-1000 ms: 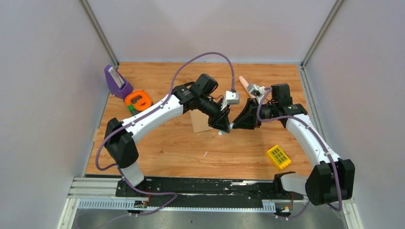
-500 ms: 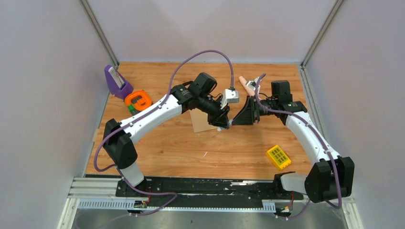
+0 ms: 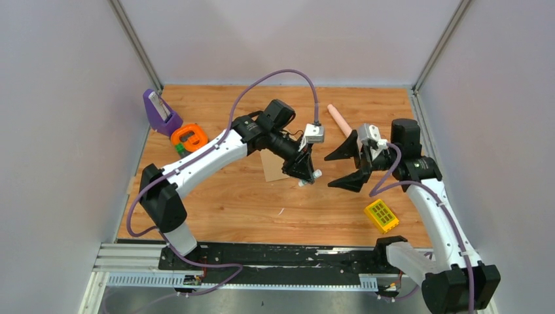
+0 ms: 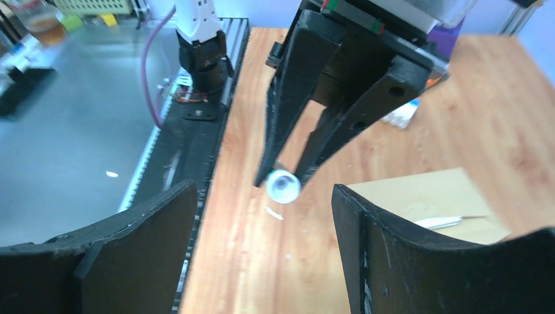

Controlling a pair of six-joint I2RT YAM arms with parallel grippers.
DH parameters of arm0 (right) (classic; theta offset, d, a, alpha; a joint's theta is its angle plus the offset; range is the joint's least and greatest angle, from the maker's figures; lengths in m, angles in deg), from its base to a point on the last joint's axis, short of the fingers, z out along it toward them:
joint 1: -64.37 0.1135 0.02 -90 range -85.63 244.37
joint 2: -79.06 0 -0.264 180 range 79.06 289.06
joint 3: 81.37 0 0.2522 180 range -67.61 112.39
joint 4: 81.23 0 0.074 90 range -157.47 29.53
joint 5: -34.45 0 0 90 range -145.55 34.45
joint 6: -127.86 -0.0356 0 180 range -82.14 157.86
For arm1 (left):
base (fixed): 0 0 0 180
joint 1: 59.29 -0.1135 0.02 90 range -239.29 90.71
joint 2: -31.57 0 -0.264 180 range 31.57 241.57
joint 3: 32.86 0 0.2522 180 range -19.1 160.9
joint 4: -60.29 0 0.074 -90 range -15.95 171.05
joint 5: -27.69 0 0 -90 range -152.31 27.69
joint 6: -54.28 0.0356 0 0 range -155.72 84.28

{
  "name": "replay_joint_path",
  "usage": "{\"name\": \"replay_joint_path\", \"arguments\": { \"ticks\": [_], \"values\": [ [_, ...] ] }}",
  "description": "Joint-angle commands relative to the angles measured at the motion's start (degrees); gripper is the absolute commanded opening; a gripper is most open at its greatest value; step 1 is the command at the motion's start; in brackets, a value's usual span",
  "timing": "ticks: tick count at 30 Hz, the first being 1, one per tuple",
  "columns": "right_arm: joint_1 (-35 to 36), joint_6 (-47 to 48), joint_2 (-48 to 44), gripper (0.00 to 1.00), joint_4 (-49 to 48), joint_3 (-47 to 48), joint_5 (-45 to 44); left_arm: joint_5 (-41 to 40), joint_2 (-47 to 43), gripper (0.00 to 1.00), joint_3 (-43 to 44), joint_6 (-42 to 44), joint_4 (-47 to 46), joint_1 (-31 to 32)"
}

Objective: Place the letter into the envelope and seal it
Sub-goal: Unscrew the solid glue.

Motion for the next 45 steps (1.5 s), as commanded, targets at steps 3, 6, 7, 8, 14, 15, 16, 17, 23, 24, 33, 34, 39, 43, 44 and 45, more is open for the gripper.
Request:
{"name": "replay_joint_path", "arguments": {
  "ticks": [3,6,7,8,14,15,16,17,23,24,33,34,39,43,44,45],
  "values": [
    [-0.85,32.98,1.22,0.79,7.58,-1.27,11.75,10.41,-1.49,0.01,-1.04,2.02,1.47,-0.10],
    [-0.01,34.34,2.41,0.77,8.57,-1.04,14.36,10.79,-1.30,0.01,-1.35,1.67,1.11,-0.09],
    [0.70,34.07,2.83,0.76,8.84,-0.81,14.29,10.62,-1.35,0.01,-1.40,1.65,1.13,-0.09],
    [1.38,33.91,3.24,0.74,9.25,-0.70,14.05,10.46,-1.40,0.01,-1.37,1.69,1.16,-0.09],
    [5.07,35.00,3.19,0.70,10.22,-1.92,14.05,10.12,-1.35,0.01,-1.57,1.37,0.59,-0.09],
    [5.59,35.05,3.03,0.70,10.43,-1.89,14.05,10.06,-1.32,0.01,-1.66,1.20,0.47,-0.09],
    [6.10,35.04,2.85,0.69,10.70,-1.70,14.10,10.05,-1.22,0.01,-1.67,1.07,0.29,-0.09],
    [6.43,35.08,2.72,0.69,11.18,-1.54,14.37,9.99,-1.17,0.01,-1.66,0.93,0.27,-0.09],
    [8.26,39.29,2.61,0.63,17.45,-0.48,13.91,9.65,-1.11,0.01,-1.52,0.85,0.16,-0.09],
    [8.40,40.06,2.60,0.62,18.49,-0.44,13.54,9.58,-1.11,0.01,-1.51,0.85,0.17,-0.09],
    [8.58,53.78,0.94,0.52,33.50,-0.47,10.16,7.68,-1.27,0.00,-0.97,1.25,0.55,-0.16],
    [8.56,55.49,0.93,0.51,35.26,-0.47,9.32,7.62,-1.21,0.00,-0.80,1.26,0.58,-0.21],
    [8.51,59.50,0.52,0.47,39.25,-0.16,6.18,7.19,-1.02,0.00,-0.32,1.21,0.79,-0.14],
    [8.51,59.78,0.61,0.47,39.29,1.01,5.70,7.05,-0.89,0.00,-0.11,1.12,0.94,-0.18],
    [8.49,59.52,0.85,0.48,39.20,1.87,5.35,7.05,-0.87,0.00,-0.10,1.12,0.99,-0.12],
    [8.54,58.84,1.06,0.49,39.05,2.80,4.78,7.05,-0.91,0.00,-0.15,1.12,0.92,-0.15]
  ]
}}
